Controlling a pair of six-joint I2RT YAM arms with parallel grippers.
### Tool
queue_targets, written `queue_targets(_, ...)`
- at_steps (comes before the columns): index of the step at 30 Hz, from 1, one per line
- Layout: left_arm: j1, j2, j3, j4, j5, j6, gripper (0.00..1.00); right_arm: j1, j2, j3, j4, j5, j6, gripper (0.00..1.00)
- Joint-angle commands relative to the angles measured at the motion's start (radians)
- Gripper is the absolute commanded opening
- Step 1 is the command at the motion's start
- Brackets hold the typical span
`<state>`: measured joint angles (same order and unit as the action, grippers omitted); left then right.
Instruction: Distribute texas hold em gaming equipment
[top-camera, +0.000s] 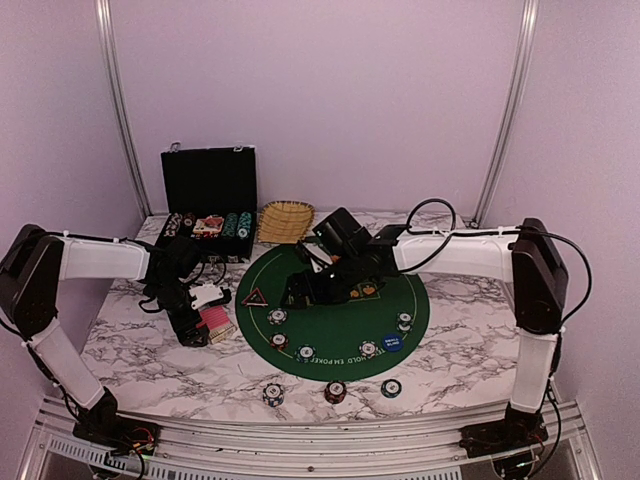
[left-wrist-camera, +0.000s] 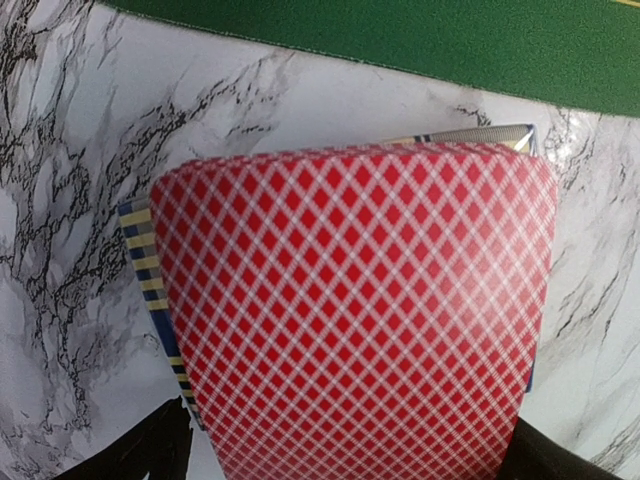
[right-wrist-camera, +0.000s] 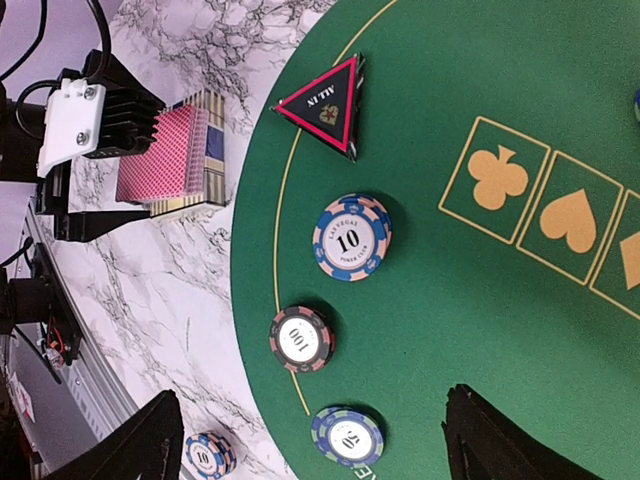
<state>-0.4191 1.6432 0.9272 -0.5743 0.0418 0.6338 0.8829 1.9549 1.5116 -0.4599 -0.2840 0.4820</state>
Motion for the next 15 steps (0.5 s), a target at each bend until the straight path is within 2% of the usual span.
queue_targets(1,-0.005,0.001,0.006,-0.005,0.01,0.015,0.99,-0.014,-0.045,-0.019,0.045,-0.015,0.018,0.88)
queue_targets(10,-0.005,0.013,0.022,-0.026,0.03,0.015,0.8,-0.023,-0.056,-0.062,0.083,-0.053,0.031,0.86)
queue_targets(15,-0.005,0.011,0.025,-0.03,0.041,0.017,0.73,-0.03,-0.056,-0.079,0.109,-0.078,0.041,0.86)
